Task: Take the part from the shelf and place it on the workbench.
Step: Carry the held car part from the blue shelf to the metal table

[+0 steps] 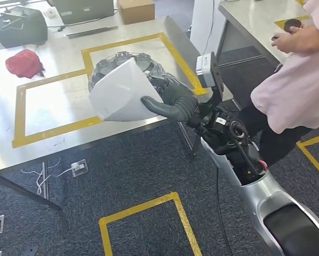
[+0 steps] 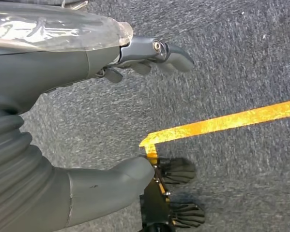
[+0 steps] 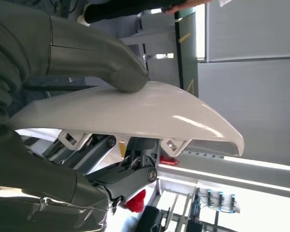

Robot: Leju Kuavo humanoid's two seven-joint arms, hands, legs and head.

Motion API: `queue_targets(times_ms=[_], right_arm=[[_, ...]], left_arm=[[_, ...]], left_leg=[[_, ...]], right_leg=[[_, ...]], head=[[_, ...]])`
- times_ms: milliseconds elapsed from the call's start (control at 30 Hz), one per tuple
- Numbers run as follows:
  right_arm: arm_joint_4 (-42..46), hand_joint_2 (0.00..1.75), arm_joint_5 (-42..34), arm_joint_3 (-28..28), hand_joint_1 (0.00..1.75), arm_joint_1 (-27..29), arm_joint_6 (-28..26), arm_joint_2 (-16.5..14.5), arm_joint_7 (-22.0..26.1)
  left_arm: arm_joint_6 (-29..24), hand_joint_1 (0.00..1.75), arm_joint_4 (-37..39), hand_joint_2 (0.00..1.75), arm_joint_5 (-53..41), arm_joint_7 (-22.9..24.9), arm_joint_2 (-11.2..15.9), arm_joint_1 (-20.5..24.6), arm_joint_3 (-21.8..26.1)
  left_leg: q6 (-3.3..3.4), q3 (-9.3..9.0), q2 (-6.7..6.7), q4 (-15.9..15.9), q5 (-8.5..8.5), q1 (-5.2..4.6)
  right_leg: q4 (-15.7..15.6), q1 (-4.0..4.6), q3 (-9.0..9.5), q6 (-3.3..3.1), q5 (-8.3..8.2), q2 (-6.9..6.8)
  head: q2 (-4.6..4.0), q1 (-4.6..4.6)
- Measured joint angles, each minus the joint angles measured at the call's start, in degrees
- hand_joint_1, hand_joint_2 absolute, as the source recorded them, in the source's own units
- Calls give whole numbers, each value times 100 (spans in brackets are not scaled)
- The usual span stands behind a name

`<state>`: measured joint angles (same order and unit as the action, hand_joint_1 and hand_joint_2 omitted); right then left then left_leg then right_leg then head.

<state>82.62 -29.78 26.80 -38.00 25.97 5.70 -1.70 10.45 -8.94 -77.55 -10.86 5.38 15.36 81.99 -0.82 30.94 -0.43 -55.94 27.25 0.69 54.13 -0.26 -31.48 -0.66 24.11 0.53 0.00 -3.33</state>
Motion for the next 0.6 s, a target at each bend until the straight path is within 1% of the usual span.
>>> queue_targets(times_ms=[33,67,100,133,167,200,233,267,300,333,367,433,467,500,533,567,600], right_arm=[[3,175,-1,-1,175,-7,-4,0,1],[4,175,-1,1,175,-10,-5,0,1],[5,175,-1,3,175,-8,-5,0,0],[5,175,-1,5,175,1,-8,0,-1],[4,175,-1,8,175,11,-10,0,-2],[4,175,0,11,175,18,-12,0,-2],[4,175,1,15,175,22,-14,0,-2],[4,175,1,18,175,23,-14,0,-2],[5,175,1,21,175,20,-16,0,-2],[5,175,2,24,175,16,-20,0,-3],[6,175,2,28,175,11,-23,0,-5],[7,175,3,37,175,4,-28,0,-8],[8,175,3,39,175,4,-29,0,-9],[9,175,3,40,175,-2,-30,0,-9],[10,175,3,41,175,-8,-30,0,-8],[11,175,3,43,175,-9,-30,0,-8],[10,175,3,46,175,-4,-30,0,-9]], left_arm=[[0,0,0,175,1,0,4,4,0],[0,0,0,175,2,0,8,6,0],[0,0,0,175,2,1,11,4,0],[0,0,0,175,3,2,14,-4,0],[0,0,0,175,3,4,15,-13,0],[0,0,0,175,3,7,16,-19,0],[0,0,0,175,5,8,20,-21,0],[0,0,0,175,7,9,25,-20,0],[0,0,0,175,9,9,30,-15,0],[0,0,0,175,11,10,34,-10,0],[0,0,0,175,13,12,34,-8,0],[0,0,0,175,15,17,31,-8,0],[0,0,0,175,16,19,29,-10,0],[0,0,0,175,16,19,29,-8,0],[0,0,0,175,16,19,30,-6,0],[0,0,0,175,16,19,32,-5,0],[0,0,0,175,16,19,31,-4,0]], left_leg=[[-22,136,3,-276,130,4],[-39,343,7,-668,287,10],[-55,602,7,-1108,438,12],[-68,832,7,-1451,512,16],[-73,977,8,-1605,478,19],[-72,1000,8,-1515,322,22],[-64,896,9,-1183,65,25],[-51,723,13,-728,-206,26],[-36,542,15,-310,-389,17],[-16,414,14,-18,-485,8],[6,351,12,122,-491,-2],[63,321,2,155,-441,-7],[94,303,1,165,-429,2],[127,279,2,174,-416,12],[157,249,5,184,-403,24],[181,226,7,187,-385,27],[199,204,8,186,-364,26]], right_leg=[[-24,-13,27,-26,2,-3],[-29,-13,39,-47,13,-8],[-29,-13,47,-66,27,-12],[-29,-11,58,-76,42,-14],[-28,-10,79,-81,62,-15],[-28,-10,110,-81,87,-13],[-27,-10,153,-74,117,-11],[-27,-10,196,-60,152,-9],[-21,4,228,-37,189,-4],[-19,16,245,-12,219,1],[-19,28,250,14,243,6],[-24,32,258,67,280,10],[11,25,250,97,321,5],[140,19,199,128,405,-1],[407,13,79,158,542,-6],[799,6,-108,183,713,-12],[1261,3,-344,202,885,-15]], head=[[0,28],[0,68],[0,108],[0,140],[0,160],[0,175],[0,190],[0,204],[0,224],[0,237],[0,238],[0,223],[0,213],[0,198],[0,172],[0,142],[0,111]])
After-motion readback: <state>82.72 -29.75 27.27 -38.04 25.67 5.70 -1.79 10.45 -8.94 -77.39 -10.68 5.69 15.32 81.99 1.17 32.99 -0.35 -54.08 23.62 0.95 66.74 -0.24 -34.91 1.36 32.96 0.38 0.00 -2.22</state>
